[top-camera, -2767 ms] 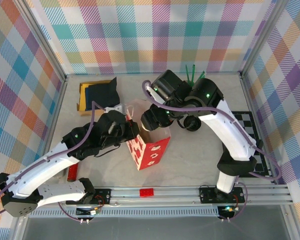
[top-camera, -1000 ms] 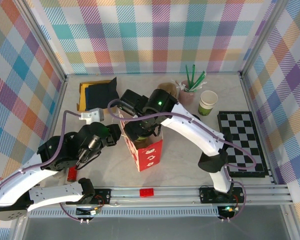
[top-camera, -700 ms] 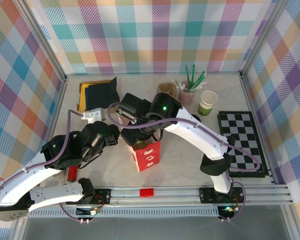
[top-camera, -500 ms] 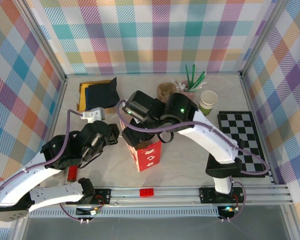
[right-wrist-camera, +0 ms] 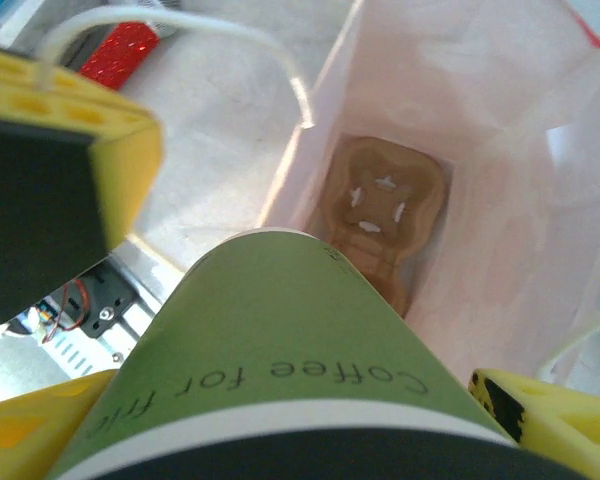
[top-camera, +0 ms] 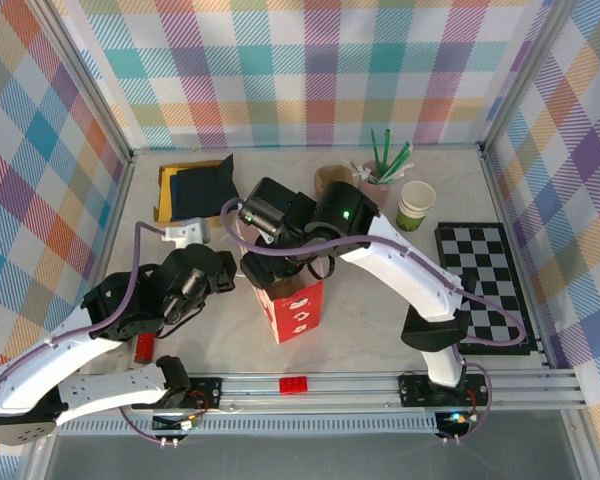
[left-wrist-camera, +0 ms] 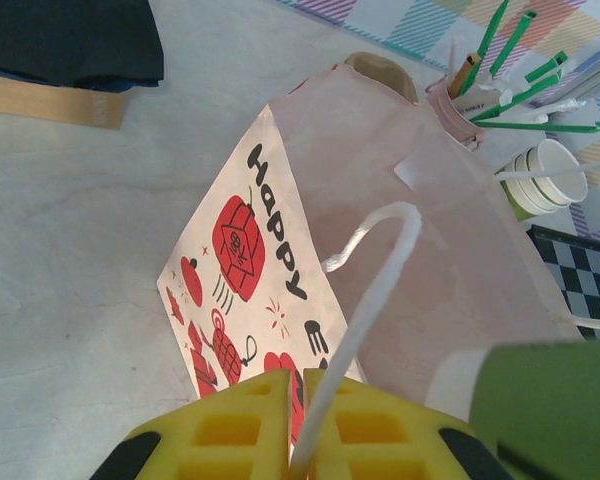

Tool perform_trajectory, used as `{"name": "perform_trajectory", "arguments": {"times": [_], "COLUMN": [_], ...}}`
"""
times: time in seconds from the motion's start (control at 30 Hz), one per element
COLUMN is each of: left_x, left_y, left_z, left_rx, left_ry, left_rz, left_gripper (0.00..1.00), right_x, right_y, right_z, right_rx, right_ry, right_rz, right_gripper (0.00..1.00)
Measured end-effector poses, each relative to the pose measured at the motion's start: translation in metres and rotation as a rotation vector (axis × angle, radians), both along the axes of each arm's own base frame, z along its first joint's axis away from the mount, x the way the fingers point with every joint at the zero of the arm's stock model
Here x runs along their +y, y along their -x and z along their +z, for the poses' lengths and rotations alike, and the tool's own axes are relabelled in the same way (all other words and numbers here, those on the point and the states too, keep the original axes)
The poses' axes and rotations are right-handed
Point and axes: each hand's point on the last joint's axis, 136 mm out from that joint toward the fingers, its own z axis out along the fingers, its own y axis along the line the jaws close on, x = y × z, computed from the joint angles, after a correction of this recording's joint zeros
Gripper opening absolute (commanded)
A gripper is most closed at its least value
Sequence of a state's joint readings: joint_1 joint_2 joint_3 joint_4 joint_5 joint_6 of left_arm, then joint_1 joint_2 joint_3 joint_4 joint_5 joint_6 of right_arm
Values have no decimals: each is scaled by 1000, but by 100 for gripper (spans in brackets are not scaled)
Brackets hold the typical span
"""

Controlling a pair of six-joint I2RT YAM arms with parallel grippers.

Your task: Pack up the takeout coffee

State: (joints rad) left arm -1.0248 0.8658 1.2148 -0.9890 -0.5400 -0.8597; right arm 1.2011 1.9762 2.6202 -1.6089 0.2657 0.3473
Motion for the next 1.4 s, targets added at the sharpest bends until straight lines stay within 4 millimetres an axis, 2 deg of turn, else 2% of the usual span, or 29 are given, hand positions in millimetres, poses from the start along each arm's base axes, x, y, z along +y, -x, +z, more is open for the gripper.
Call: {"name": "perform_trajectory", "arguments": {"times": [0.13, 0.37, 0.57, 1.1, 1.4], "left_x": [2, 1, -1, -1, 0], "left_y": [1, 2, 2, 4, 8], "left_z": [1, 1, -1, -2, -9], "left_rx": [-2, 2, 9, 13, 27], "left_ry": [14, 19, 16, 29, 61], "left_rz": [3, -2, -8, -9, -13], "left_gripper": [9, 8, 7, 3, 2], "right_x": [-3, 4, 0, -11, -11], "right_y": [-11, -18, -24, -28, -24], "right_z": [-4, -21, -32, -65, -72], "right_rx": [-18, -22, -36, -30, 0], "right_ry": [20, 69, 122, 251, 262], "right_rz": [-31, -44, -66, -98, -101], "right_gripper": [34, 32, 33, 36, 37]}}
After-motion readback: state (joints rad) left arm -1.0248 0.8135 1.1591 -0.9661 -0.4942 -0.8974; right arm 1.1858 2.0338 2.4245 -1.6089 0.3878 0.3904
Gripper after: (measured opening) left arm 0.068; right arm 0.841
